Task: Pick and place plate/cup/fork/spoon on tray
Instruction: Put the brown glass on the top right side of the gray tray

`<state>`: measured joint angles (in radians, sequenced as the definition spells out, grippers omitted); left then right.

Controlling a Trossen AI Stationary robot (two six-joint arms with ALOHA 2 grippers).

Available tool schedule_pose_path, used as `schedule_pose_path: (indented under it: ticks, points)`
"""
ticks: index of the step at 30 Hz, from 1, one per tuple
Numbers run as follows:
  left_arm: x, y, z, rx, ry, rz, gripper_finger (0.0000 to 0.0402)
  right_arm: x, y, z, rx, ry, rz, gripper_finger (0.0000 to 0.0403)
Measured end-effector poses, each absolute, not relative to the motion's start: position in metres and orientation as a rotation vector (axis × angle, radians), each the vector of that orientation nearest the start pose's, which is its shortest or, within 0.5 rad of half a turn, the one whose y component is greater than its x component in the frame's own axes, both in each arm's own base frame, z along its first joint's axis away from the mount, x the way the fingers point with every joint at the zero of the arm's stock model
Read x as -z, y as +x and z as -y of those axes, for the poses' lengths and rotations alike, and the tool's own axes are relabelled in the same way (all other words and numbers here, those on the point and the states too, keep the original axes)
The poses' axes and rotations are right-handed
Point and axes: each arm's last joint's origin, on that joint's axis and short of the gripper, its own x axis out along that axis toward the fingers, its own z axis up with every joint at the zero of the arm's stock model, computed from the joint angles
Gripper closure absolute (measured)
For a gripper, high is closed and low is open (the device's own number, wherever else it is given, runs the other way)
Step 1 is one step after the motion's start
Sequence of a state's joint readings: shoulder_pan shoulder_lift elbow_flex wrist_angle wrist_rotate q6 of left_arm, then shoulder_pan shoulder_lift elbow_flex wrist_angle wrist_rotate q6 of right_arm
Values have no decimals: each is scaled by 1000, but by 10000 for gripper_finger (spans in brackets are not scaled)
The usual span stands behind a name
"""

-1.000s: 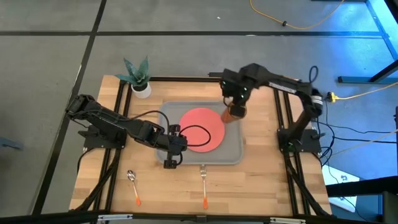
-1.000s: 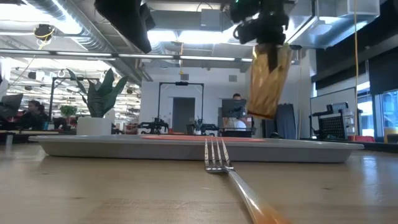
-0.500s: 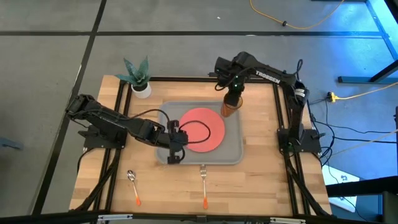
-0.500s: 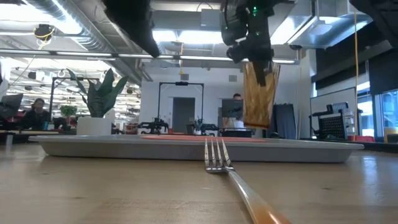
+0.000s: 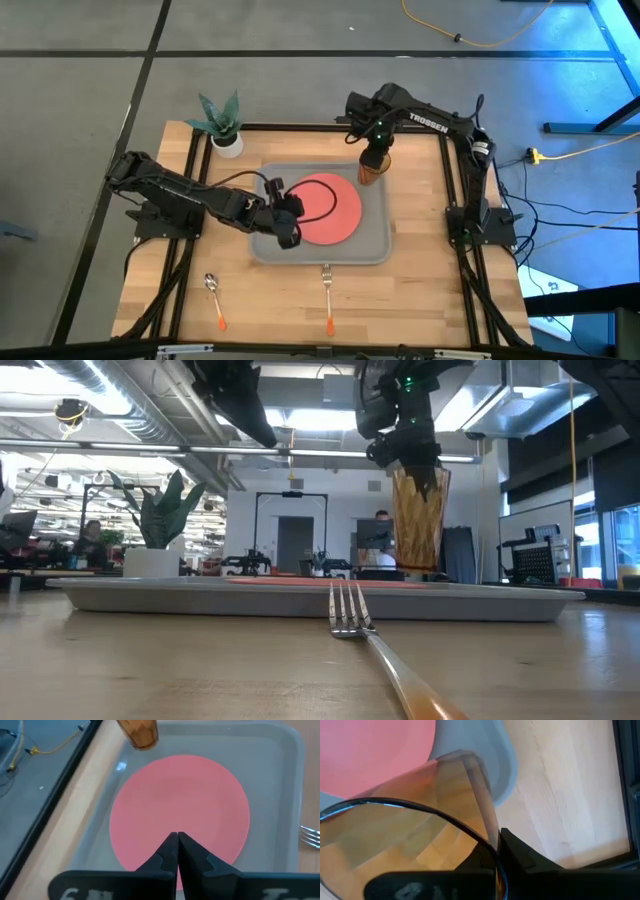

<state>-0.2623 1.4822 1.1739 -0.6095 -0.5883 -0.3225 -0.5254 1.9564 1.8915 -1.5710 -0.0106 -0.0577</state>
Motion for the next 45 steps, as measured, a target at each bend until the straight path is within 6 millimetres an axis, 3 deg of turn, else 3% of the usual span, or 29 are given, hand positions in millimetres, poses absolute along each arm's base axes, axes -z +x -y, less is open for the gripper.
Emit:
schedule_pose_path:
  ticks: [7, 27, 35, 42, 45]
  points:
    - [-276, 298, 64, -426, 79, -779, 401, -294, 313, 182, 357, 405, -1602, 394]
    - [-276, 298, 65, -390, 110, -795, 401, -251, 332, 192, 284, 418, -1717, 394]
    - [-275, 298, 65, -388, 114, -797, 401, -248, 333, 193, 245, 386, -1730, 393]
    - [-275, 298, 65, -389, 116, -797, 401, -238, 337, 196, 273, 393, -1729, 350]
    - [-275, 298, 65, -389, 116, -797, 401, -243, 335, 194, 273, 393, -1725, 336]
